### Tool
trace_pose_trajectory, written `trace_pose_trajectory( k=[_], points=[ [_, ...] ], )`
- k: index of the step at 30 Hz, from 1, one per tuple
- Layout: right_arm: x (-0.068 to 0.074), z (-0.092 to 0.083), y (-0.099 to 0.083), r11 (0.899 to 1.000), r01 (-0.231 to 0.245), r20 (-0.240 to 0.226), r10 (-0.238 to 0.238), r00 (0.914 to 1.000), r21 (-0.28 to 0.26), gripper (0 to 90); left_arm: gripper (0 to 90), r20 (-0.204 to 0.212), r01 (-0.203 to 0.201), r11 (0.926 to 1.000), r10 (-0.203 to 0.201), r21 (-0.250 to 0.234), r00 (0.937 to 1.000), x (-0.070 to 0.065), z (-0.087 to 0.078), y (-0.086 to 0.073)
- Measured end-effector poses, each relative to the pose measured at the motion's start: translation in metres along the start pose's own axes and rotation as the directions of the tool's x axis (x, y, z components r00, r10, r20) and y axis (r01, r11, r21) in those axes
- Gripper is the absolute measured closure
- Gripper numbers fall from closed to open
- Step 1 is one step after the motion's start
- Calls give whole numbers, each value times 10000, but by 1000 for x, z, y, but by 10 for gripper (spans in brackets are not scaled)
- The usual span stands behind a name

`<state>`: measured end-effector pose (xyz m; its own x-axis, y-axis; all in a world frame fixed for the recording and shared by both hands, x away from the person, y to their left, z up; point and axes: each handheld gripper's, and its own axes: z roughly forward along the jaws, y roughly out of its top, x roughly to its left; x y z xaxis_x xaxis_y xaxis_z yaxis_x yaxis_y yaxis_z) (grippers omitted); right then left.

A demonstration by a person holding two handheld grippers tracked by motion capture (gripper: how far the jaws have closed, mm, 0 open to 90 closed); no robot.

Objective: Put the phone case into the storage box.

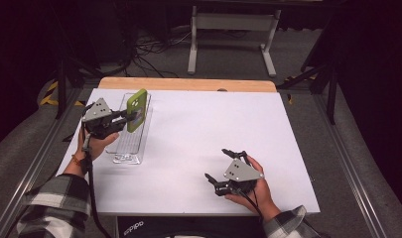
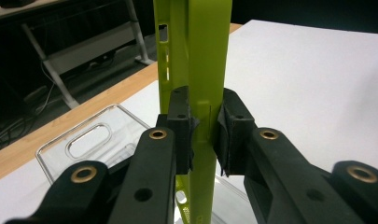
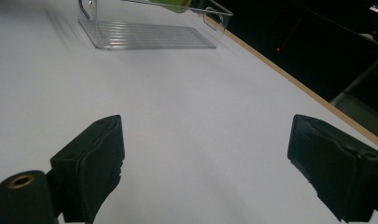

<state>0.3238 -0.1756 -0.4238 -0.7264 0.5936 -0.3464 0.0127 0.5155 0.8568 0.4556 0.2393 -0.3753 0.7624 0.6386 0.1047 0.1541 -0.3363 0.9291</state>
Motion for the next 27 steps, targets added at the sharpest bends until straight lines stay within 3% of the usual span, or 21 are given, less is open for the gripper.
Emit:
trace_pose_trajectory(
  k=[11,15,27],
  points=[
    [3,6,-3,9993,153,-229,-145,9996,350,117,779,234,111,9995,-117,287,9997,28,23,-5],
    [3,7,-4,9985,190,-243,-178,9995,504,143,778,363,416,9985,-429,360,9984,42,32,-8],
    [3,10,-5,9970,207,-161,-196,9997,751,145,778,327,502,9915,-544,1197,9980,55,51,-20]
  ],
)
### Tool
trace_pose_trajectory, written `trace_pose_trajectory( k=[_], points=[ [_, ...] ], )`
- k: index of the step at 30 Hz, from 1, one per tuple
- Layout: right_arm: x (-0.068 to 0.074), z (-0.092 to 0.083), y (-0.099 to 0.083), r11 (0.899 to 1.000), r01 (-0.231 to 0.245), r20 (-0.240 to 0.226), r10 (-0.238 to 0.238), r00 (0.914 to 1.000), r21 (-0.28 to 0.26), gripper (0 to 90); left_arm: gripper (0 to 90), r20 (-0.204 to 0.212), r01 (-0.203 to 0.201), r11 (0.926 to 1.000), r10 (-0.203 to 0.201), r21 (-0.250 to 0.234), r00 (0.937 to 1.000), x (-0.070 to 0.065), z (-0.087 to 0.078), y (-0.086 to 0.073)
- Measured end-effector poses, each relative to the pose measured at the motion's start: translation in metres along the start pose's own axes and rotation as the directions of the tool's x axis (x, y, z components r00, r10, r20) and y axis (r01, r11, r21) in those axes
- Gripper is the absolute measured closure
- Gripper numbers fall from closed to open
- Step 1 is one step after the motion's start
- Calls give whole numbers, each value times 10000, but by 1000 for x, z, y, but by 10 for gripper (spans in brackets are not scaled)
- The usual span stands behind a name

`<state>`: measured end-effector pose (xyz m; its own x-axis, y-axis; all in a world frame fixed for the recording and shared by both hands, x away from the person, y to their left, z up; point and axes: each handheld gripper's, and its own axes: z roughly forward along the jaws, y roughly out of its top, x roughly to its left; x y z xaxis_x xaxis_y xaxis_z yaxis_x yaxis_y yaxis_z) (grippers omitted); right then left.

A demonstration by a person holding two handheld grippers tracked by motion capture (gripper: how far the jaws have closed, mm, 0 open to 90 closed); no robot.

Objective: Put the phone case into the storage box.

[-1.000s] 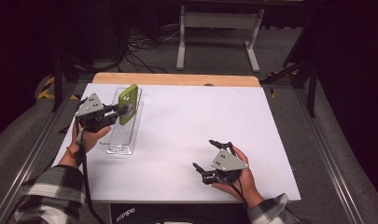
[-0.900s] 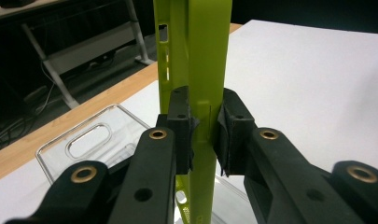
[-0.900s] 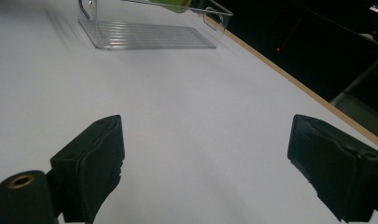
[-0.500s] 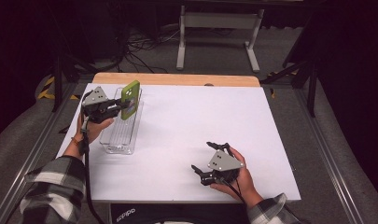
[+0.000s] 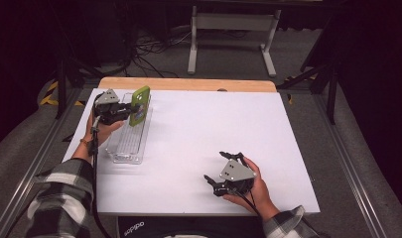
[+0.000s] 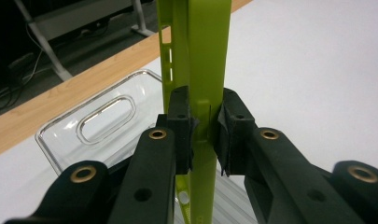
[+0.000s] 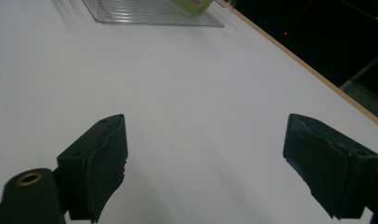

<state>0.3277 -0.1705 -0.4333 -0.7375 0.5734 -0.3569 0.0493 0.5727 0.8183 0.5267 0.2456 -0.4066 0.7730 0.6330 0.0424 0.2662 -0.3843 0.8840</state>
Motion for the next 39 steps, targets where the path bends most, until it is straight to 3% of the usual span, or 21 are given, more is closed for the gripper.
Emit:
trace_pose_trajectory(
  k=[4,6,8,9,10,11,13,16,23,26,29,30,35,37,39],
  points=[
    [0,2,0,9998,31,-48,-30,10000,173,145,777,-133,-66,9999,65,-83,9999,2,1,-1],
    [1,3,-1,9996,103,-106,-101,9999,274,145,775,-397,46,10000,-47,-28,9992,4,3,-1],
    [2,4,-1,9991,172,-128,-168,9998,390,146,773,-925,120,9999,-110,99,9957,9,4,-1],
    [3,5,-1,9989,186,-124,-181,9998,421,146,772,-925,120,9999,-110,99,9957,9,4,-1],
    [3,5,-1,9988,234,-138,-228,9996,430,146,771,-1314,104,9996,-69,261,9913,11,5,-1],
    [3,5,-1,9988,234,-138,-228,9996,430,146,771,-1314,104,9996,-69,261,9913,11,5,-1],
    [3,5,-1,9986,256,-157,-249,9996,469,146,770,-1712,74,9988,10,484,9852,14,7,-2],
    [3,6,-1,9984,273,-193,-264,9995,504,146,769,-2056,480,9978,-377,454,9779,21,7,-3],
    [5,6,-1,9978,390,-238,-378,9990,534,153,736,-2826,835,9941,-609,687,9573,33,7,-6],
    [5,6,-1,9974,435,-244,-421,9988,576,158,718,-2882,894,9936,-657,697,9553,34,8,-6],
    [6,7,-1,9964,537,-280,-519,9983,658,166,707,-3025,756,9931,-451,899,9521,32,13,-4],
    [6,7,-1,9964,537,-280,-519,9983,658,166,713,-3025,756,9931,-451,899,9521,32,13,-4],
    [7,8,-2,9952,587,-409,-556,9976,785,169,770,-1975,544,9946,-361,883,9796,34,16,0],
    [7,9,-2,9949,592,-475,-554,9973,822,169,772,-1715,462,9943,-292,959,9847,35,17,2],
    [7,10,-3,9939,640,-521,-595,9969,902,169,772,-1188,396,9957,-295,839,9925,34,19,3]
  ],
)
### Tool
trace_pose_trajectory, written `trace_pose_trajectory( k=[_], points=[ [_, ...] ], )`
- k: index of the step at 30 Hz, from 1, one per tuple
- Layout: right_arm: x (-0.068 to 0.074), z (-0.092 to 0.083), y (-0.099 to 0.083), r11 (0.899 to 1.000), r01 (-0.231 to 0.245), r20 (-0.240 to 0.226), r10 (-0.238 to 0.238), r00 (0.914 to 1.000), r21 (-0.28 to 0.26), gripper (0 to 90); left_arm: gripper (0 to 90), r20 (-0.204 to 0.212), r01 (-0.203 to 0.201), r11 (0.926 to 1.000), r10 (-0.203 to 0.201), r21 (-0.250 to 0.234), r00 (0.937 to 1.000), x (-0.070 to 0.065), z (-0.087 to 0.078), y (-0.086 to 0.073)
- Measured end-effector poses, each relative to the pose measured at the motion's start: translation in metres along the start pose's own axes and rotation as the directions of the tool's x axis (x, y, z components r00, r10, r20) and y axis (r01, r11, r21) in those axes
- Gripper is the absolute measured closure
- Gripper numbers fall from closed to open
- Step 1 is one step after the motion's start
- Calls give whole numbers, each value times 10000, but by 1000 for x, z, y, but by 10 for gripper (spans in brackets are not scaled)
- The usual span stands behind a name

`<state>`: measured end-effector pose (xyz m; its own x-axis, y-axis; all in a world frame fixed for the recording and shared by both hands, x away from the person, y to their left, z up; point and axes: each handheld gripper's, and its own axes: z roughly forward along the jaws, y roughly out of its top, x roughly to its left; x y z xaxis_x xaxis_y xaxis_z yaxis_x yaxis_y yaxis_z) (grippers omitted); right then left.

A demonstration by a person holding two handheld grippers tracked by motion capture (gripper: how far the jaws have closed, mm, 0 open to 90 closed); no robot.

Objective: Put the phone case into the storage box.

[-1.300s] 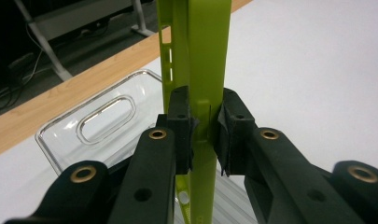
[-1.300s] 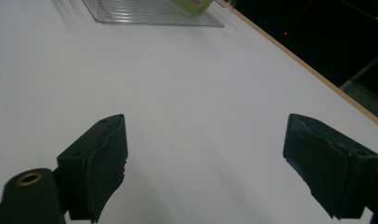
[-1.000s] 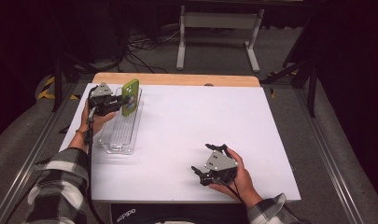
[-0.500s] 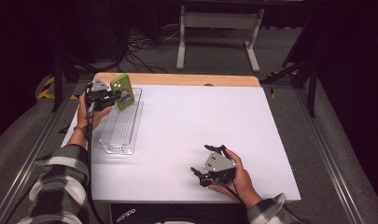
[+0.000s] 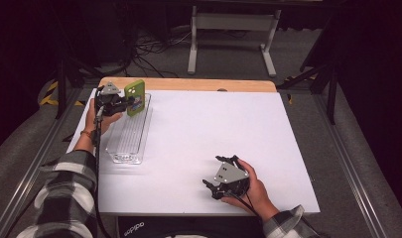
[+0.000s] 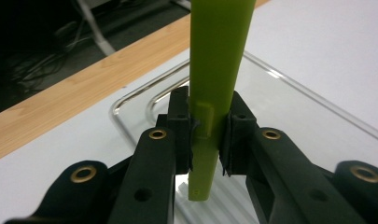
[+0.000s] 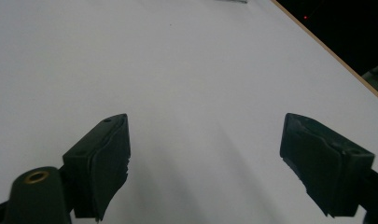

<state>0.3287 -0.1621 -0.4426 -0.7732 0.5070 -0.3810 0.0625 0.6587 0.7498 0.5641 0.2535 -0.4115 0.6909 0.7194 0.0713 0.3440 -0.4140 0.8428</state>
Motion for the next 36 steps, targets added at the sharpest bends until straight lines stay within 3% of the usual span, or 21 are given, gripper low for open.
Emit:
trace_pose_trajectory(
  k=[5,9,12,16,19,22,25,27,30,32,36],
  points=[
    [0,1,-1,10000,-4,-118,5,9999,71,168,772,478,-157,9999,157,-16,9987,-2,3,1],
    [1,2,0,9999,50,-174,-48,9998,132,168,768,-239,11,10000,-9,82,9997,1,6,0],
    [2,3,0,9998,108,-175,-105,9998,185,168,752,-527,154,9999,-152,35,9985,2,7,-1],
    [3,4,-1,9996,124,-187,-119,9998,262,168,678,-1199,312,9994,-290,165,9924,4,9,-1],
    [4,4,-1,9993,205,-239,-198,9995,304,170,618,-1813,382,9991,-342,183,9828,4,11,-1],
    [4,4,0,9994,231,-318,-222,9992,268,179,608,-1956,395,9991,-364,118,9800,4,11,-1],
    [5,3,0,9995,213,-318,-206,9993,212,178,572,-2656,301,9992,-218,272,9638,3,12,1],
    [5,3,1,9995,208,-314,-201,9993,220,178,575,-2494,532,9985,-481,135,9672,5,12,0],
    [5,3,1,9995,227,-299,-220,9993,206,178,565,-2657,515,9985,-440,211,9631,4,14,1],
    [5,3,1,9995,237,-298,-232,9993,189,178,545,-2958,435,9987,-337,266,9547,3,15,2],
    [5,2,1,9996,240,-264,-235,9994,177,179,531,-3036,584,9979,-476,268,9516,2,17,2]
  ],
)
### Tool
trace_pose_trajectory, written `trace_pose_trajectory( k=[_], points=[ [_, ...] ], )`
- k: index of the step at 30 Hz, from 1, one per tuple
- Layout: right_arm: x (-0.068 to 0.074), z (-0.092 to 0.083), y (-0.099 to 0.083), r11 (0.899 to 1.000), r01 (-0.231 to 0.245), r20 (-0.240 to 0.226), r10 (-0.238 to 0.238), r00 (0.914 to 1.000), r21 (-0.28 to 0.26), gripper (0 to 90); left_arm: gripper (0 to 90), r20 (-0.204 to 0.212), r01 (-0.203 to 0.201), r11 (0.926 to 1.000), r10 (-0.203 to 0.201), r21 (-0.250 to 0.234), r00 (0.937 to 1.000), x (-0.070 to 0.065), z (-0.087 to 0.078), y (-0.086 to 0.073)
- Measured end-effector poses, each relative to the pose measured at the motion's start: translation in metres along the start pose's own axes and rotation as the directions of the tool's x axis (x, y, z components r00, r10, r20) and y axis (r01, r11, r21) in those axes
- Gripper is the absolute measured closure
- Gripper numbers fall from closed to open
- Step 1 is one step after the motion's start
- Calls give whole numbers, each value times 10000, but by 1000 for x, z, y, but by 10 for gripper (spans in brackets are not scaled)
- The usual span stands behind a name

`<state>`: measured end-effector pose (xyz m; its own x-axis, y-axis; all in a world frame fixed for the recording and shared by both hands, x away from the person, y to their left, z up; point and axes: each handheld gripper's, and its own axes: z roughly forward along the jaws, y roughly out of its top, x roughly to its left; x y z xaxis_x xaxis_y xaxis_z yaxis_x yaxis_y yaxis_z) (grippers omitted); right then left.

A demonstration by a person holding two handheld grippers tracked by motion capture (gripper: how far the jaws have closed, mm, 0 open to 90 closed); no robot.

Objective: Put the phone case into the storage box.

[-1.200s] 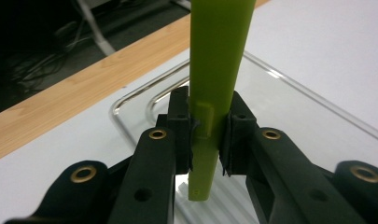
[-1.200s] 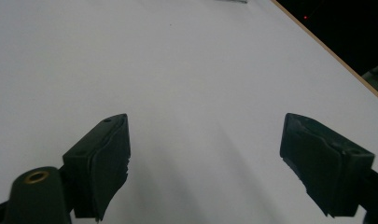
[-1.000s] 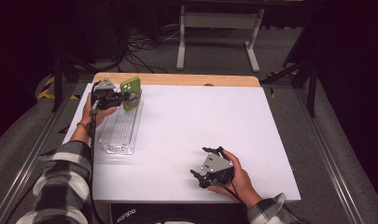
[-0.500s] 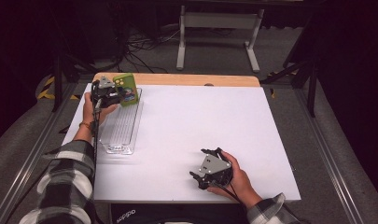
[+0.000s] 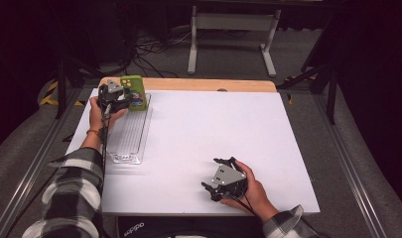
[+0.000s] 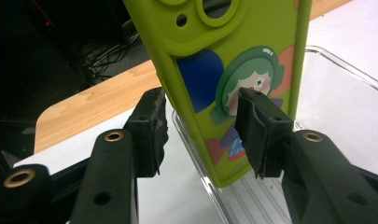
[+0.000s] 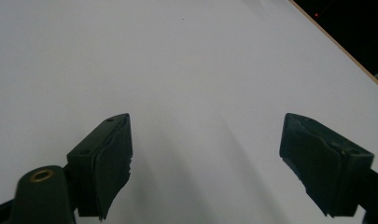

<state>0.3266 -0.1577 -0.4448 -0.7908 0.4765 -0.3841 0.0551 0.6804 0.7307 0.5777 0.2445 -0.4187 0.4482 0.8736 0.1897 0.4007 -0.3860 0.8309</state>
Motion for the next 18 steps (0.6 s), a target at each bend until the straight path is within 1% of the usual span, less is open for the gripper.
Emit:
trace_pose_trajectory(
  k=[1,2,4,8,9,10,11,13,14,18],
  points=[
    [0,0,0,10000,15,5,-15,10000,2,179,523,0,0,10000,0,0,10000,0,0,0],
    [0,-1,0,10000,32,11,-32,10000,4,178,513,-131,67,10000,-67,18,9999,0,1,0],
    [0,-1,0,10000,32,21,-32,10000,-4,179,495,-217,142,9999,-142,-3,9997,0,1,1],
    [0,-2,1,10000,-64,-44,64,10000,-41,181,486,-200,43,10000,-41,89,9998,-1,2,3],
    [0,-3,1,9998,-147,-103,146,9998,-108,181,482,-273,-54,9999,58,115,9996,-1,2,3],
    [0,-3,2,9997,-148,-102,146,9998,-182,181,479,-283,-22,9999,26,143,9996,-1,1,3],
    [0,-3,2,9997,-148,-102,146,9998,-182,181,479,-208,93,9999,-91,109,9997,-1,1,3],
    [-1,-4,2,9996,-181,-72,180,9998,-232,180,469,-279,124,9998,-121,123,9995,0,0,2],
    [-1,-5,2,9995,-188,-64,187,9998,-241,178,467,-233,197,9997,-193,137,9995,0,-1,2],
    [-2,-7,3,9986,-291,127,297,9995,-445,175,457,-86,196,9998,-196,-40,9998,-1,-5,2]
  ],
)
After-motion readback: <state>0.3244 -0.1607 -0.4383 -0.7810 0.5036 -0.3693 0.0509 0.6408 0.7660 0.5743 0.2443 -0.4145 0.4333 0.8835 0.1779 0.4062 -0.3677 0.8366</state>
